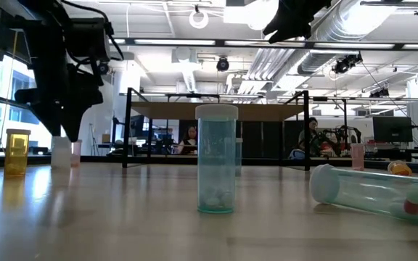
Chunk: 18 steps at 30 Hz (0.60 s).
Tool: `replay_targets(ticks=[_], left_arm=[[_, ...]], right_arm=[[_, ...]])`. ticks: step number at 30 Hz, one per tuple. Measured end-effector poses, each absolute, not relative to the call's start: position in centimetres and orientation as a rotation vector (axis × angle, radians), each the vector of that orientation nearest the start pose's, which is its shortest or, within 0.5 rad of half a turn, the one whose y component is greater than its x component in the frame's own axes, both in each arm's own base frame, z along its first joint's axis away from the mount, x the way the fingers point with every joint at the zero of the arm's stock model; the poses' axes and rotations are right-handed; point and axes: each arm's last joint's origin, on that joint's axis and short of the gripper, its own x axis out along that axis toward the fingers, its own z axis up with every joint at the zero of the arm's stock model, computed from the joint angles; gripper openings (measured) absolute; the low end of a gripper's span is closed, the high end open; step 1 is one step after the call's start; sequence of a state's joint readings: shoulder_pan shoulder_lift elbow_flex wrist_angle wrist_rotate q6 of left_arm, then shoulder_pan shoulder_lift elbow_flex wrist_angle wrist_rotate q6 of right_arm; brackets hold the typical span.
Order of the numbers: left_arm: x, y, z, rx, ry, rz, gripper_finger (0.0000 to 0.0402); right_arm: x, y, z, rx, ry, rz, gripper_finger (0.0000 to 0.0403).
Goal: Pick and place medicine bottles onto shelf by color
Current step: Put the top transparent pill bottle on the shelf aligned with the transparent pill bottle
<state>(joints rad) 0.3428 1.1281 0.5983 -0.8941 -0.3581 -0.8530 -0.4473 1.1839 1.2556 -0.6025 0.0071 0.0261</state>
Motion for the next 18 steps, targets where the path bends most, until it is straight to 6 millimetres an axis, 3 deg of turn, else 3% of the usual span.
replay_targets(ticks=[11,18], left_arm=[[15.5,6.6,16.5,-0.634,1.185,1.165,0.0230],[15.5,6.6,16.4,-0.604,1.207,1.153,0.0175]], right_arm=[[22.0,-10.6,37.7,0.142,0.517,-0.450,0.0204],[22.0,-10.5,37.6,0.142,0.517,-0.449,0.0204]])
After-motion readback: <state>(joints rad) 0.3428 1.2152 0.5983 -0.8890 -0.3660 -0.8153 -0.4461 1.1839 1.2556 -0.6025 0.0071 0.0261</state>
